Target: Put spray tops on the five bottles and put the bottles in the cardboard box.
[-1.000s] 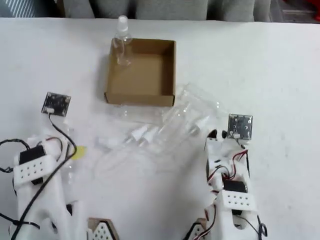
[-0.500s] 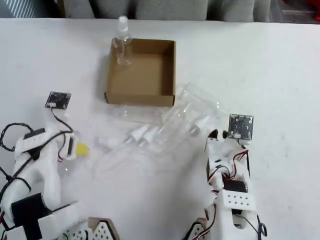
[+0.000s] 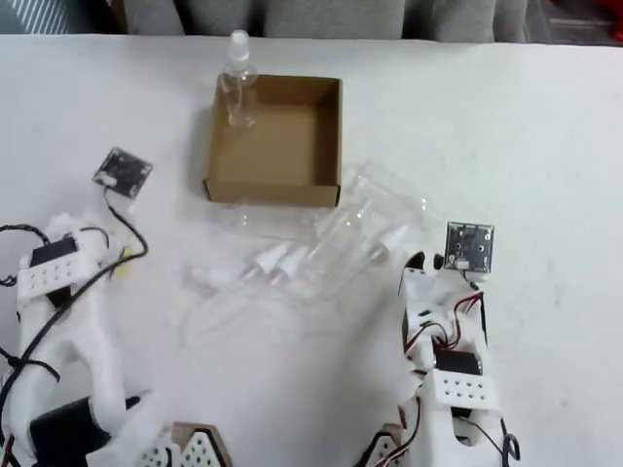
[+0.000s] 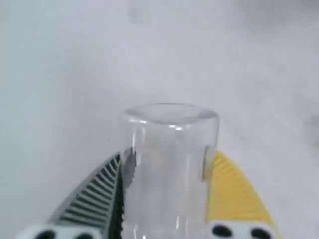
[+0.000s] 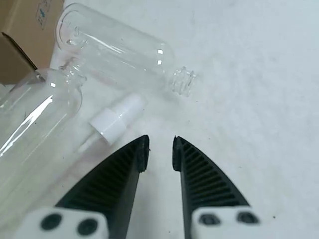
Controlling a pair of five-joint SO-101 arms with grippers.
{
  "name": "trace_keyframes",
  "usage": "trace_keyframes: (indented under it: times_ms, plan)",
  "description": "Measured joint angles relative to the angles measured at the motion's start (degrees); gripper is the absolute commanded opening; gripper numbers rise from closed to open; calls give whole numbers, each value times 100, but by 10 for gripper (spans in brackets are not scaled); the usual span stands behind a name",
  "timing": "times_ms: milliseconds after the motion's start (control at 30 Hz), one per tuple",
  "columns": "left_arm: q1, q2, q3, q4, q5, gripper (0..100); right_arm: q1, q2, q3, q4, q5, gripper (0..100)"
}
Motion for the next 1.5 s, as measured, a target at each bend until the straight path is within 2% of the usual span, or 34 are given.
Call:
trace_keyframes:
  times_ms: [200,400,500,600,667,833,1000,1167,1300,1400,1500]
  plan:
    - [554,-158,290,-167,-273,91,0,0,0,0,0,63]
    - [747,-158,888,-1618,-141,97,0,0,0,0,0,63]
    - [747,-158,1143,-2321,70,165,-9,0,0,0,0,63]
    - [747,-158,1275,-2470,176,256,-9,0,0,0,0,63]
    - [747,-158,1292,-2470,229,294,-9,0,0,0,0,63]
    - [747,-158,1292,-2479,818,311,-9,0,0,0,0,63]
    - [747,-158,1292,-2479,949,369,-9,0,0,0,0,63]
    - [659,-158,1292,-2479,1011,346,-9,0,0,0,0,63]
    - [510,-158,1240,-2462,1503,330,-9,0,0,0,0,63]
    - [492,-343,993,-1978,2031,312,-9,0,0,0,0,63]
    - [475,-897,607,-1002,2602,283,-9,0,0,0,0,63]
